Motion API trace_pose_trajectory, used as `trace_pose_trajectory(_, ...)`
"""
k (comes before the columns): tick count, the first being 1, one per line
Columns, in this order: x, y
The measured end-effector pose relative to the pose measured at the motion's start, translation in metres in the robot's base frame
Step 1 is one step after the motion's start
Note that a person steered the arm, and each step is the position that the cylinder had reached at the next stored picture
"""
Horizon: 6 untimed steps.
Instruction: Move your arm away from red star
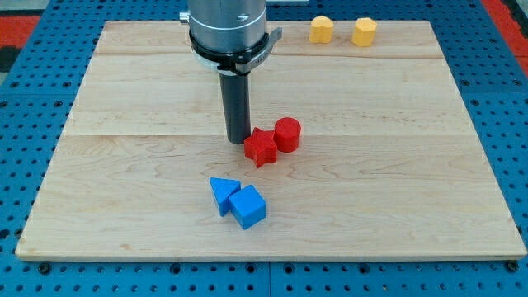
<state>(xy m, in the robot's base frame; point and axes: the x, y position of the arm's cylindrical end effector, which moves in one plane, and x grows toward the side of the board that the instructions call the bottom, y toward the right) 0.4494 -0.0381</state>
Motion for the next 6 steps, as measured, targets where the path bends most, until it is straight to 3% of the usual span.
trace_pose_trajectory(3,-0.031,-0.015)
trace_pose_trajectory(6,-0.045,0.029)
